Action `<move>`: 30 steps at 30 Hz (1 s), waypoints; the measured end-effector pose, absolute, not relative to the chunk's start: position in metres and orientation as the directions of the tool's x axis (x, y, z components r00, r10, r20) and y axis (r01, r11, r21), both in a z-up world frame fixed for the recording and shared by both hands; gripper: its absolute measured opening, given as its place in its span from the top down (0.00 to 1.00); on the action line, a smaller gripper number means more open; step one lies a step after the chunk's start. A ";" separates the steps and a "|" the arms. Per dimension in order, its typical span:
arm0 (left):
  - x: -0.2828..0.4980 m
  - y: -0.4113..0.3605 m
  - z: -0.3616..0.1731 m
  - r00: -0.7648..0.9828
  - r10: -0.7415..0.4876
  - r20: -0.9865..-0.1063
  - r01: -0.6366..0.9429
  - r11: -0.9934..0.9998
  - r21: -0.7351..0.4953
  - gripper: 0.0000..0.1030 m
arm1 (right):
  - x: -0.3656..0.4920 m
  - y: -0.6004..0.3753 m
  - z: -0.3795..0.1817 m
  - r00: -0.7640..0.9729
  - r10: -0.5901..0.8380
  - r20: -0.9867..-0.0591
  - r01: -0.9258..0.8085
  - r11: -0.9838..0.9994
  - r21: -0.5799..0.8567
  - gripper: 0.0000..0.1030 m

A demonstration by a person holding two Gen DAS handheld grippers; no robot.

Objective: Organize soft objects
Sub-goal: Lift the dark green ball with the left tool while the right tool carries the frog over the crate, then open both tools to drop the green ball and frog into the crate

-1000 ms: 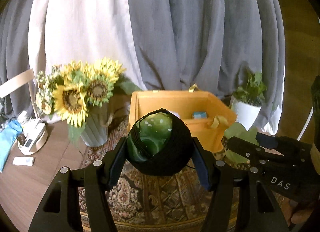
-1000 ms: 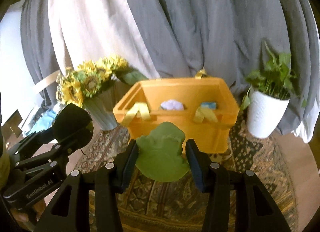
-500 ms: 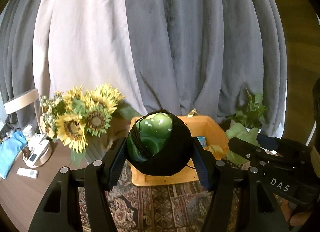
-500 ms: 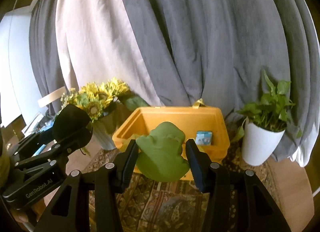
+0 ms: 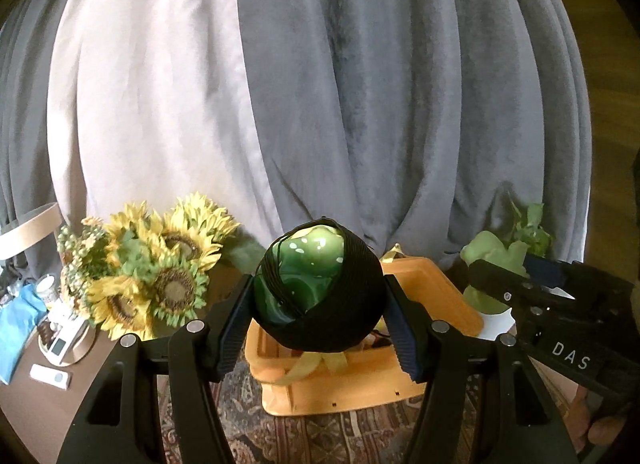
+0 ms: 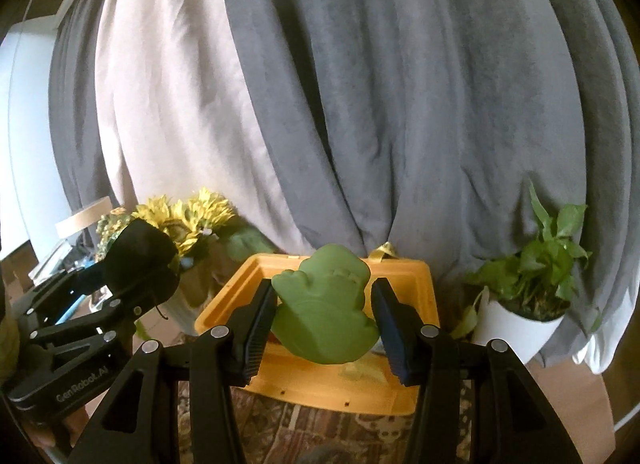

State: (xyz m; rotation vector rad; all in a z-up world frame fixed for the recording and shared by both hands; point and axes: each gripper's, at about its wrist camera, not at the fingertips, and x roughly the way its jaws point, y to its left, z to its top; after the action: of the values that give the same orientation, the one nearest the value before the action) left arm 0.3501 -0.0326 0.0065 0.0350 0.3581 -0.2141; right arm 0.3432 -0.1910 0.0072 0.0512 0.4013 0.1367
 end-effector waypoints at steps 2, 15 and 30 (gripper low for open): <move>0.359 -0.034 0.006 0.914 -0.200 -0.353 0.213 0.977 -0.001 0.40 | 0.353 -0.192 0.008 0.911 0.140 -0.388 -0.122 0.990 0.070 0.51; 0.432 -0.050 -0.018 0.875 -0.186 -0.446 0.220 0.975 0.026 0.40 | 0.428 -0.205 -0.014 0.872 0.134 -0.470 -0.124 0.991 0.052 0.51; 0.496 -0.060 -0.071 0.783 -0.163 -0.600 0.231 0.972 0.037 0.40 | 0.503 -0.214 -0.066 0.761 0.117 -0.638 -0.114 0.992 0.046 0.51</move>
State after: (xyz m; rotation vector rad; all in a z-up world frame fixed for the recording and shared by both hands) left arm 0.4960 -0.0603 -0.0713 0.1107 0.6364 -0.2134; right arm 0.5028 -0.2137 -0.0661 0.0040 0.6943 0.1257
